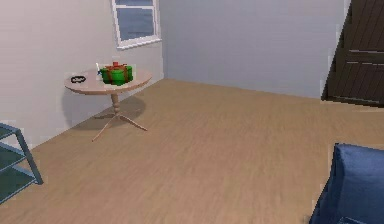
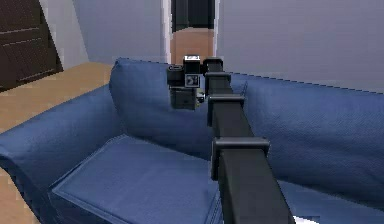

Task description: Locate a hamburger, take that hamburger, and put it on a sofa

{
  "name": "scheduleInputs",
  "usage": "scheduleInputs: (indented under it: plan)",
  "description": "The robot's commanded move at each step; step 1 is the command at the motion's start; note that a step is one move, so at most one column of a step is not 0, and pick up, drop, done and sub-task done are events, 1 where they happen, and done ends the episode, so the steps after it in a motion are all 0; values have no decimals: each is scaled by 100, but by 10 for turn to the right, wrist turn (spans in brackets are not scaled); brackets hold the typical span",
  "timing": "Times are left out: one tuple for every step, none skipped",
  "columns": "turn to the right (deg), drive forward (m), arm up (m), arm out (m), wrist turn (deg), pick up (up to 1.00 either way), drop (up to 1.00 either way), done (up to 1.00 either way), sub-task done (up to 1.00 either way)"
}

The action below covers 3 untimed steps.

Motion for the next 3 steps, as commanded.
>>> scheduleInputs:
  plan:
    - [0,0,0,0,60,0,0,0,0]
    - [0,0,-24,0,0,0,0,0,0]
    - [0,0,-32,0,0,0,0,0,0]
